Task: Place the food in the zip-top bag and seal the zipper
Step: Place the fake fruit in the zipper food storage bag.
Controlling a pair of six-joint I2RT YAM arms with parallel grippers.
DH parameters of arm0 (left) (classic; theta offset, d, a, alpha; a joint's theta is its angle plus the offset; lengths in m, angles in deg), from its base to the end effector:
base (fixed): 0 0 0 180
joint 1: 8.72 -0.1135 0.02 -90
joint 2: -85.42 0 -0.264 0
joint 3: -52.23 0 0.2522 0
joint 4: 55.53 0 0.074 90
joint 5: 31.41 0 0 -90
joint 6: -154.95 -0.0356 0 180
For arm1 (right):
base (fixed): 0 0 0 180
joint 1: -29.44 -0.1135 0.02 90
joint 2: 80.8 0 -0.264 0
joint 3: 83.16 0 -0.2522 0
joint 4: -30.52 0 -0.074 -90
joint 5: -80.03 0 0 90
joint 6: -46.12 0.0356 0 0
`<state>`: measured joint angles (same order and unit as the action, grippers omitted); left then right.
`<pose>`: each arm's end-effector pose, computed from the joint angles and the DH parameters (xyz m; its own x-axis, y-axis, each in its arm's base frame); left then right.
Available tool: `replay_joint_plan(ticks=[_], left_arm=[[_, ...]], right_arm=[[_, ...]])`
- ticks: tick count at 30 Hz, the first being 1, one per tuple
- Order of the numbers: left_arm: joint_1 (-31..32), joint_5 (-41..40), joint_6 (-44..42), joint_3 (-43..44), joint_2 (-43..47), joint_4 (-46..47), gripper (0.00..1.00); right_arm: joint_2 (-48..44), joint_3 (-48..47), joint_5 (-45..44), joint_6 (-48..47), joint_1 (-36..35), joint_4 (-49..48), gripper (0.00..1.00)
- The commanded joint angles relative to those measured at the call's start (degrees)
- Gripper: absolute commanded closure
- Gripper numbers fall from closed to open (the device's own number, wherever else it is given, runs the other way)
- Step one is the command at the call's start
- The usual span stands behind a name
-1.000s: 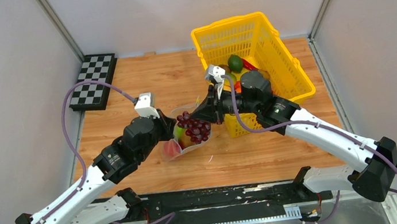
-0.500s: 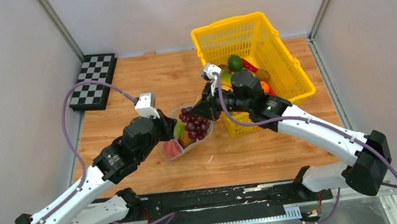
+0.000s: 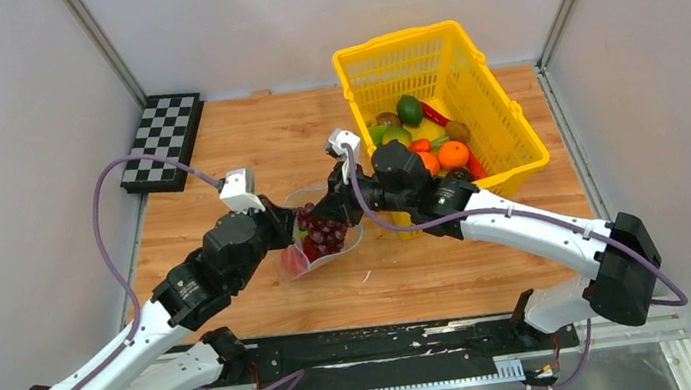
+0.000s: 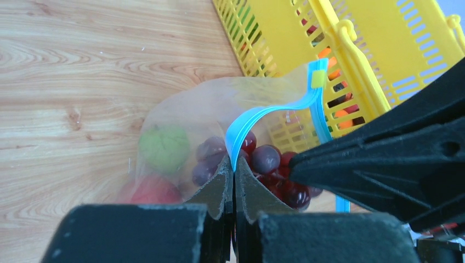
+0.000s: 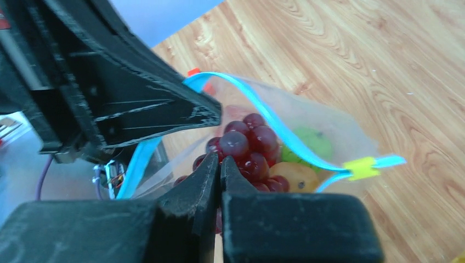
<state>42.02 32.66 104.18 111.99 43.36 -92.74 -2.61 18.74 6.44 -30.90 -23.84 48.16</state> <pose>0.1160 -0.1173 0.3316 -0.4391 -0.3615 -0.8225 0.2037 0.8516 -0.4830 0.1840 0.2635 0.3386 -0.3863 -0.1575 -0.9088 -0.8652 0.4035 0.2978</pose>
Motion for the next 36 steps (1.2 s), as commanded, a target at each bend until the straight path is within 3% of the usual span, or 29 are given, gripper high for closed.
replay_joint_plan(ticks=[1,9,15,18,21,24,29,36], left_arm=[[-0.34,-4.06,2.12,-0.52,2.6,1.12,1.0],[-0.34,-6.16,2.98,-1.04,3.81,1.0,1.0],[-0.29,-6.98,3.12,-0.91,4.39,-0.11,1.0],[-0.31,-8.27,3.48,-1.18,5.58,-1.16,1.0],[-0.29,-9.58,3.69,-1.63,6.72,-1.47,1.0],[-0.3,-10.56,3.6,-1.66,7.28,-1.84,1.0],[-0.36,-10.64,3.41,-1.61,7.2,-1.8,1.0],[-0.31,-10.32,3.34,-1.66,6.98,-1.64,1.0]], right_arm=[[-0.98,-2.35,-9.18,2.55,-0.28,-6.24,0.98],[2.33,-3.19,-12.04,7.22,-3.05,-11.25,0.96],[7.64,-8.14,-10.66,5.39,-5.08,-7.08,0.9],[7.05,-8.84,-10.9,3.39,-5.08,-5.23,0.73],[5.38,-9.6,-6.31,1.6,-4.95,-4.21,0.48],[3.63,-11.35,0.44,0.57,-4.51,-1.16,0.39],[-1.56,-10.3,-1.1,-0.81,-4.57,1.02,0.37],[-6.78,-4.11,-13.61,-1.72,-4.56,6.13,0.37]])
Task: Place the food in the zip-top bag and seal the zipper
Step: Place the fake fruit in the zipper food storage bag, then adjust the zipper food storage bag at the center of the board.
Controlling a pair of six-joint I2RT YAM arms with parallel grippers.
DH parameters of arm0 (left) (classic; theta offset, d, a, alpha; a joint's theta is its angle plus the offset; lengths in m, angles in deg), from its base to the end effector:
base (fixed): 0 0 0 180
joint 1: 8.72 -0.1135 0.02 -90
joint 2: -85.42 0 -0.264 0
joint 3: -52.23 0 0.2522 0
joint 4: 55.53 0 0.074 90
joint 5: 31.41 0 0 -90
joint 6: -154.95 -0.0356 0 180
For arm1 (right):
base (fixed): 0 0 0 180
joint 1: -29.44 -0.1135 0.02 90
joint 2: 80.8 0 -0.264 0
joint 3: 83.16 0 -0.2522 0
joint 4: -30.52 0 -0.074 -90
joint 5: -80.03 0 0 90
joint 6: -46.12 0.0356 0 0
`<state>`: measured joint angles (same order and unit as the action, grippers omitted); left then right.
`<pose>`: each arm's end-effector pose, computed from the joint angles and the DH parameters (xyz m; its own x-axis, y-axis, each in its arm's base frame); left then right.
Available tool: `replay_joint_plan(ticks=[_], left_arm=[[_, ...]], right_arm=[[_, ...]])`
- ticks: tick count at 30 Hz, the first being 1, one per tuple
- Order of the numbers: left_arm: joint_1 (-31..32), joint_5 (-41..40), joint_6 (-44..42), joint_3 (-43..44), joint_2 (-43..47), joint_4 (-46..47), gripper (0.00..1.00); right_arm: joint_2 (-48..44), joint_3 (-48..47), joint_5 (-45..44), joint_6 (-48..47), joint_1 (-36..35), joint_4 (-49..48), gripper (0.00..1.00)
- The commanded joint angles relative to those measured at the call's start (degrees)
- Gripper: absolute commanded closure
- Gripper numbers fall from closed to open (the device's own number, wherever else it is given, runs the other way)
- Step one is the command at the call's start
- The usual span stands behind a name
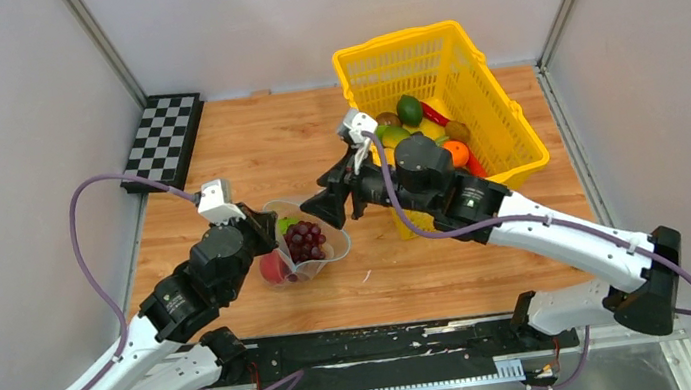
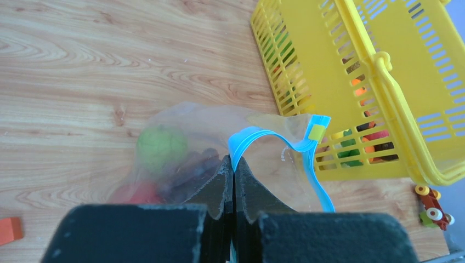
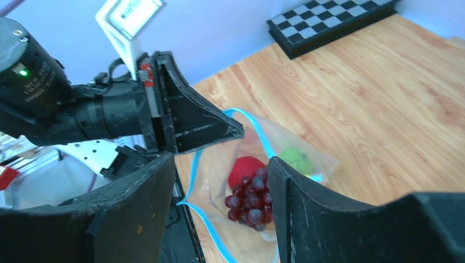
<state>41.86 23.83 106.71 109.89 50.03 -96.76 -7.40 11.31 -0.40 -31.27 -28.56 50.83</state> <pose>0.1019 -0.0920 0.3284 -0.3485 -0.4376 -0.8288 0.0806 0.8670 -0.4917 0.1535 0.2568 0.4040 -0.2752 -0.0341 -0.9608 -0.8847 0.4001 0.2392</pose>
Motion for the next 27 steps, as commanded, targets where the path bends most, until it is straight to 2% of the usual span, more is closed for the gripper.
replay_joint_plan(ticks=[1,10,13,14,19,21,27], left_arm=[[-0.14,-1.51,0.76,0.4,0.21,2.53,1.0],[-0.19,-0.79,0.89,0.49,-0.79,3.14,1.0],[-0.16,-0.77,0.88,0.55,-0.74,3.14,1.0],[-0.21,-0.75,0.81,0.55,-0.68,3.01,1.0],[-0.22,-0.76,0.3,0.57,-0.29,2.3,1.0],[-0.22,-0.64,-0.51,0.85,-0.43,2.07,1.0],[-0.23,-4.23,-2.57,4.23,1.57,-2.23,1.0]], right_arm=[[-2.03,4.31,-7.28,-1.2,0.17,4.24,0.37],[1.7,9.71,-8.7,4.86,0.17,8.01,0.34],[3.3,9.75,-11.01,5.0,0.17,8.21,0.38],[3.71,9.52,-11.78,4.93,0.21,8.43,0.43],[4.46,7.25,-10.46,3.27,0.17,7.61,0.87],[4.27,5.41,-8.28,2.66,0.21,7.4,0.99],[1.15,1.22,-2.14,0.79,0.17,0.85,1.0]])
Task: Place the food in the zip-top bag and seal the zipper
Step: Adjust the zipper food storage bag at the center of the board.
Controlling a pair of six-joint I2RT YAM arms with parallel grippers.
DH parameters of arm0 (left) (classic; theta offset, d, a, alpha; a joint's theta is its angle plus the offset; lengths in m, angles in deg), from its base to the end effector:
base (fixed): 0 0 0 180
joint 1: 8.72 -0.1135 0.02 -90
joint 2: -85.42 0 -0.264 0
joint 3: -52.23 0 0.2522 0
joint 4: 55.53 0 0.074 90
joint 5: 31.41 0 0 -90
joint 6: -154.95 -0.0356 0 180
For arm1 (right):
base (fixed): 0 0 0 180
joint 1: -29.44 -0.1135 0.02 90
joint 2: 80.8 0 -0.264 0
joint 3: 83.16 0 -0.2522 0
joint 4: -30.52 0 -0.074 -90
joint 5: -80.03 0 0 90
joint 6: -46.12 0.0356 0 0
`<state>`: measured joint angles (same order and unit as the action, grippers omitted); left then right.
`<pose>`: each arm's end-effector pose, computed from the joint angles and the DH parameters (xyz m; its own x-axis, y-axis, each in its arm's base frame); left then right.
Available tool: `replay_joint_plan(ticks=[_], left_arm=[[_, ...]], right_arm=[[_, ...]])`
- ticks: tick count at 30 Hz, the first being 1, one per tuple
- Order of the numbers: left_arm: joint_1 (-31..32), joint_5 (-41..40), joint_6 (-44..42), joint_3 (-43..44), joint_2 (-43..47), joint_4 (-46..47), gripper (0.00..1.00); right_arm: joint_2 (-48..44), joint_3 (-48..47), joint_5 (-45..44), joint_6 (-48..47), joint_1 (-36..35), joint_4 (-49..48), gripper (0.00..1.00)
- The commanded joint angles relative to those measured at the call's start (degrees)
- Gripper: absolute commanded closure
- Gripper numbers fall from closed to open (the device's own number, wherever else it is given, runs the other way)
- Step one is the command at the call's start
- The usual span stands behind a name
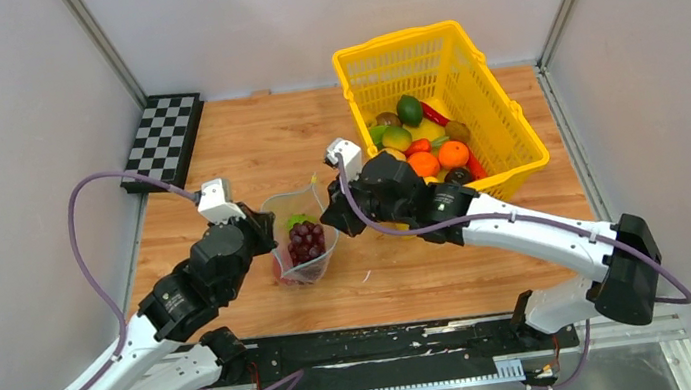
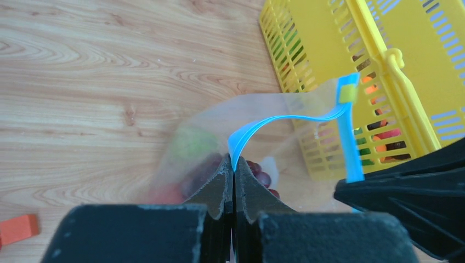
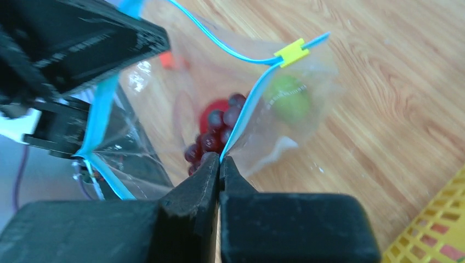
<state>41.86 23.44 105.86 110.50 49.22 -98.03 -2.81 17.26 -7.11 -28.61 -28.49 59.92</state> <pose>0.1030 -0.0931 0.3282 -0.3568 -0.4092 -0.8398 0.0733 0.8839 -0.4618 0.1653 0.2671 0.3276 -0.4680 -0.2516 -0.8471 -0.7738 0.5796 0.2554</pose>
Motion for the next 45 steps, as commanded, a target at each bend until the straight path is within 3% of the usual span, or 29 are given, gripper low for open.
replay_joint_plan(ticks=[1,7,13,18,22,34,42,45], left_arm=[[-0.23,-4.06,-2.44,3.71,3.1,-0.74,1.0],[-0.23,-2.87,-4.29,6.22,3.46,-3.8,1.0],[-0.23,-2.42,-5.14,8.83,-2.69,-8.46,1.0],[-0.23,0.21,-5.38,9.53,-3.59,-6.95,1.0],[-0.23,3.4,-5.52,10.16,-2.92,-4.95,1.0],[-0.23,2.26,-6.33,9.78,-5.31,-5.39,1.0],[-0.23,2.69,-6.68,9.82,-6.9,-4.44,1.0],[-0.23,2.92,-6.31,9.25,-6.73,-3.74,1.0]], right_arm=[[-3.62,-5.27,4.95,-2.14,0.1,-8.96,1.0],[3.25,-14.38,3.07,-4.47,0.62,0.74,0.98],[1.93,-9.93,2.74,-0.59,0.98,-8.21,0.98],[7.4,-13.16,1.55,0.11,2.7,-0.75,0.98],[7.52,-13.08,4.72,-1.51,2.89,-0.65,0.95],[1.65,-0.82,1.66,3.87,3.79,-6.46,0.94],[0.41,0.59,-0.03,3.63,4.27,-5.75,0.93],[-1.1,2.27,0.79,4.55,4.32,-7.59,0.81]])
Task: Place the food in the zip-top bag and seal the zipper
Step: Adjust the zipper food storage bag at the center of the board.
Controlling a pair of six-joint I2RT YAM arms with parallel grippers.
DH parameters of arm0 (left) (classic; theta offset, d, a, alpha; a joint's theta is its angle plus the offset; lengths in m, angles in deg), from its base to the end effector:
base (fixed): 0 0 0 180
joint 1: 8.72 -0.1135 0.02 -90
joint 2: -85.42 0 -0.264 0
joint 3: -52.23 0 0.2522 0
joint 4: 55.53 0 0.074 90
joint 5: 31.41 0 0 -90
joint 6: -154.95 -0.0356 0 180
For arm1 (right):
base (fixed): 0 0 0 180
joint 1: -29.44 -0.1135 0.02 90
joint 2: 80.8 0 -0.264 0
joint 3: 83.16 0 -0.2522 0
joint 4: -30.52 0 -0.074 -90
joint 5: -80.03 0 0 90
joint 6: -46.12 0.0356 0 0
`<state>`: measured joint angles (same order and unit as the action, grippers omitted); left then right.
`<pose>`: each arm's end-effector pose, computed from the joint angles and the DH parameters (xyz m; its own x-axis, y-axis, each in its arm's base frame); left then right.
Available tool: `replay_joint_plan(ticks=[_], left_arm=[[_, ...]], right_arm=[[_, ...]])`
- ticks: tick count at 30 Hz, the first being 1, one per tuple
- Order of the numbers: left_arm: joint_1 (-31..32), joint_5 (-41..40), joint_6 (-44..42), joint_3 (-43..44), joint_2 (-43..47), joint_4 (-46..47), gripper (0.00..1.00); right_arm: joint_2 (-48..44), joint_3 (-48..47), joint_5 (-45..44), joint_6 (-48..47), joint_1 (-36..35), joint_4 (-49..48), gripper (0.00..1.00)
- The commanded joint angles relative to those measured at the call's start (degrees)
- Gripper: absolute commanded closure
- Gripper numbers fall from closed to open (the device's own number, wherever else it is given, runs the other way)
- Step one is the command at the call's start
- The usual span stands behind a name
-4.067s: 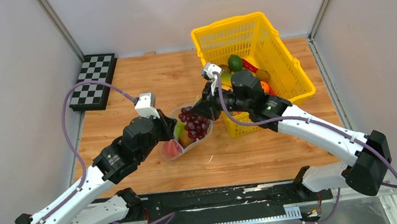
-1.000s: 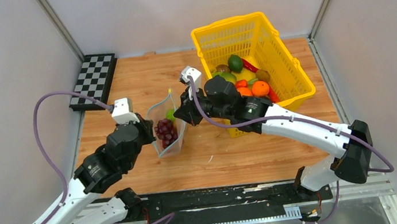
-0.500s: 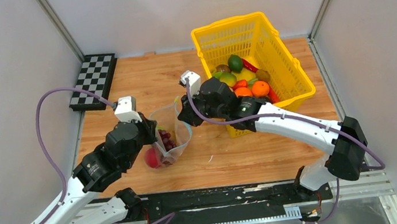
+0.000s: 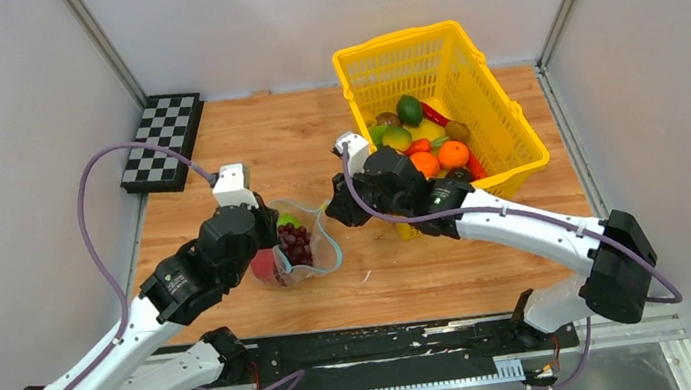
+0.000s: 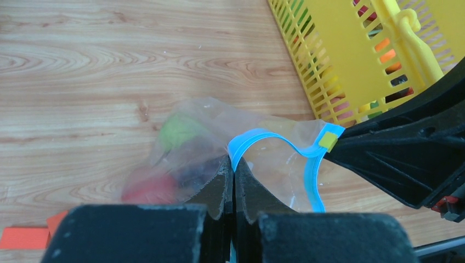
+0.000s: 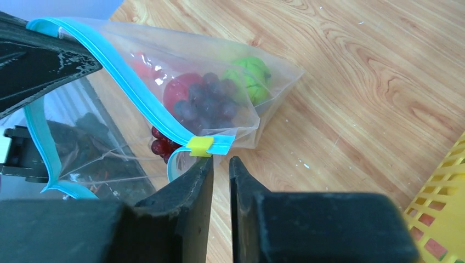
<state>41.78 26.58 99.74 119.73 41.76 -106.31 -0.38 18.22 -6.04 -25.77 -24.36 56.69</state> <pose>0.1116 -0.1057 0.3505 -0.4385 -0.2287 -0.8692 0.1261 0.9419 -0.3114 0.1899 0.2636 0.3145 -0.5246 -0.1918 -0.8294 -0.7131 0.6312 0.3051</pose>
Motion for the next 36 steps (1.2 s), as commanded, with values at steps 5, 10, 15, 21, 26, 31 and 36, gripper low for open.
replay_joint_plan(ticks=[5,10,15,21,26,31,36], left_arm=[[-0.14,0.66,0.15,-0.75,0.5,5.5,1.0],[-0.12,0.69,0.19,-1.02,0.15,6.17,1.0],[-0.15,0.98,0.3,-1.2,0.06,6.84,1.0],[-0.14,1.46,0.35,-1.34,-0.12,7.11,1.0],[-0.14,1.72,0.84,-1.7,0.09,7.12,1.0],[-0.14,1.71,0.86,-1.88,0.13,7.56,1.0],[-0.16,2.52,0.51,-2.12,0.08,8.27,1.0]], right_arm=[[-5.19,3.23,1.27,3.34,0.19,-4.43,0.48],[-7.15,6.59,6.3,6.92,0.17,-6.9,0.38],[-6.5,9.4,8.25,8.58,0.1,-9.96,0.37],[-2.24,8.68,9.19,8.12,-0.33,-10.47,0.48],[-0.83,8.19,7.96,6.92,-0.56,-10.6,0.56],[-0.49,8.28,5.75,6.62,-0.6,-10.55,0.68],[-2.78,9.89,6.19,6.38,-0.4,-11.88,0.89]])
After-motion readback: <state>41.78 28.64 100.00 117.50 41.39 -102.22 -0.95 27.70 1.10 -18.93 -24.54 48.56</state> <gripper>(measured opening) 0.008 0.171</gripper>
